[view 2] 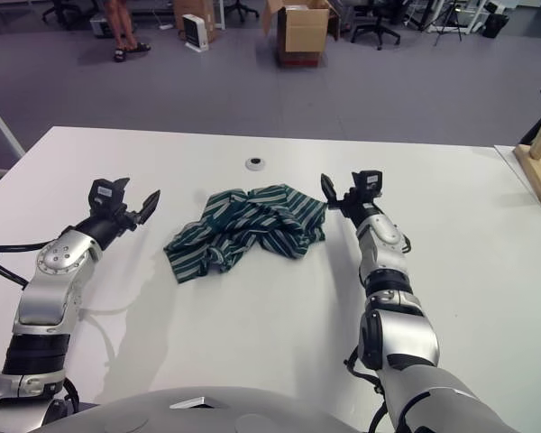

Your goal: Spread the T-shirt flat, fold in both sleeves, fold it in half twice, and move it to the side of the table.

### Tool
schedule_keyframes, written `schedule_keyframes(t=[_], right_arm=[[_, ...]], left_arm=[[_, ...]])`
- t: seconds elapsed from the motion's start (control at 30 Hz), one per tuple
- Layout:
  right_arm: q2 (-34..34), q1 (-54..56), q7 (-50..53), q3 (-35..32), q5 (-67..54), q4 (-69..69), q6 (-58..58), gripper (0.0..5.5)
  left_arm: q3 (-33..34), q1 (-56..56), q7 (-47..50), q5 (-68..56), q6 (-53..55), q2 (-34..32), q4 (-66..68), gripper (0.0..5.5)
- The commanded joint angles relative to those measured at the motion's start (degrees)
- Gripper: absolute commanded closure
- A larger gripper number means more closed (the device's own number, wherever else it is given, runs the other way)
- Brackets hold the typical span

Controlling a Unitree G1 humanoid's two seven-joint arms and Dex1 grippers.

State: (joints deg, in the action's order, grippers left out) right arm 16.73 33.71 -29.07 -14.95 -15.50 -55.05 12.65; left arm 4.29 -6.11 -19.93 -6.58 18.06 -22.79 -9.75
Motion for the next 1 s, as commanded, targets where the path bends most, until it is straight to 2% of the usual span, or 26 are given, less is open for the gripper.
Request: schedule_keyframes(t=[0.03, 0.13, 0.27, 0.37, 0.5, 0.63, 1.0], right_arm=[[-0.23, 0.96, 0.33, 0.3, 0.59, 0.43, 0.28, 1.07], [-0.07, 0.96, 0.31, 0.23, 0.57, 0.36, 0.32, 1.07], [-0.06, 1.12, 0.33, 0.24, 0.63, 0.17, 0.41, 1.07], [-0.05, 1.04, 0.47, 0.22, 0.63, 0.35, 0.41, 1.07], [0.02, 1.26, 0.34, 0.3, 0.7, 0.1, 0.36, 1.07], [-0.05, 1.54, 0.27, 0.39, 0.77, -0.18, 0.42, 1.11], [-0.15, 1.36, 0.29, 0.57, 0.62, 0.16, 0.35, 1.11]], left_arm=[[-0.5, 1.0, -2.23, -0.36, 0.15, -1.22, -1.03, 1.9], [-3.09, 2.71, -6.69, -0.34, 0.59, -2.93, -1.52, 1.9], [-10.46, 3.91, -13.48, 3.37, -0.1, -7.16, -0.68, 1.9], [-13.76, 3.27, -15.18, 5.58, -0.71, -8.12, 0.37, 1.9], [-14.94, 1.91, -14.41, 8.28, -1.7, -8.16, 2.85, 1.9], [-17.35, 1.72, -16.0, 10.57, -1.93, -8.91, 4.7, 2.65], [-17.0, -0.59, -13.71, 13.51, -4.26, -8.32, 8.46, 4.63]])
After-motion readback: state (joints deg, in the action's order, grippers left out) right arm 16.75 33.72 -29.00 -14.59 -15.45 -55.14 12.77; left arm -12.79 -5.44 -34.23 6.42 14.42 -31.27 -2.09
